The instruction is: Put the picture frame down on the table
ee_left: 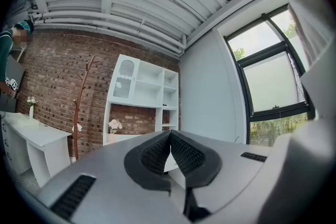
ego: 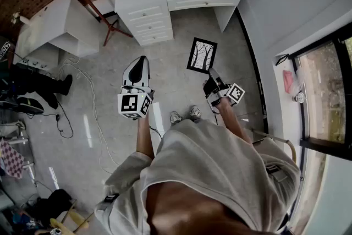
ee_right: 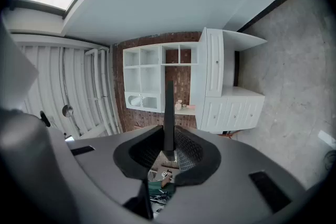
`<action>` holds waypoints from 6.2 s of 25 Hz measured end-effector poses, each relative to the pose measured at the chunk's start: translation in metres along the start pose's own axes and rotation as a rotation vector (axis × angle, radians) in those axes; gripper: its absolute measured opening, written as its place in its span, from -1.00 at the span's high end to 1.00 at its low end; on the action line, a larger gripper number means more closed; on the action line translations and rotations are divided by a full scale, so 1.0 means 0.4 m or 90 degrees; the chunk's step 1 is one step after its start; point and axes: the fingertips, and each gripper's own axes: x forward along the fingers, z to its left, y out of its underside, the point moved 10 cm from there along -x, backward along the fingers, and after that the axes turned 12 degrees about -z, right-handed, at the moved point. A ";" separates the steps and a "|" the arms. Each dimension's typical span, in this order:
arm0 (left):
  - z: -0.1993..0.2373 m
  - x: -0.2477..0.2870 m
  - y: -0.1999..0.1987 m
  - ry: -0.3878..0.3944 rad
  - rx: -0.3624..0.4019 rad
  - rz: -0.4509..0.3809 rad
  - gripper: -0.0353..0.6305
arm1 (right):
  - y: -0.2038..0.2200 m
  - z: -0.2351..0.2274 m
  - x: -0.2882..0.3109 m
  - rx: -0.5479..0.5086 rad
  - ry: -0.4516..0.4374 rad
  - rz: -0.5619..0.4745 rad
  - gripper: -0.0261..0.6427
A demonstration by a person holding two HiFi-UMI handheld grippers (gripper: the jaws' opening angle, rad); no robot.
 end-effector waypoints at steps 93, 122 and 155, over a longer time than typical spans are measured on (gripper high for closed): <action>0.553 0.888 0.282 0.089 -0.094 0.002 0.84 | -0.136 -0.163 0.902 -0.025 0.021 -0.071 0.67; 0.712 1.143 0.364 0.030 -0.067 0.022 0.84 | -0.223 -0.277 1.278 0.016 0.031 -0.024 0.67; 0.826 1.642 0.481 -0.066 -0.035 0.074 0.84 | -0.527 -0.405 1.882 0.049 0.038 0.077 0.67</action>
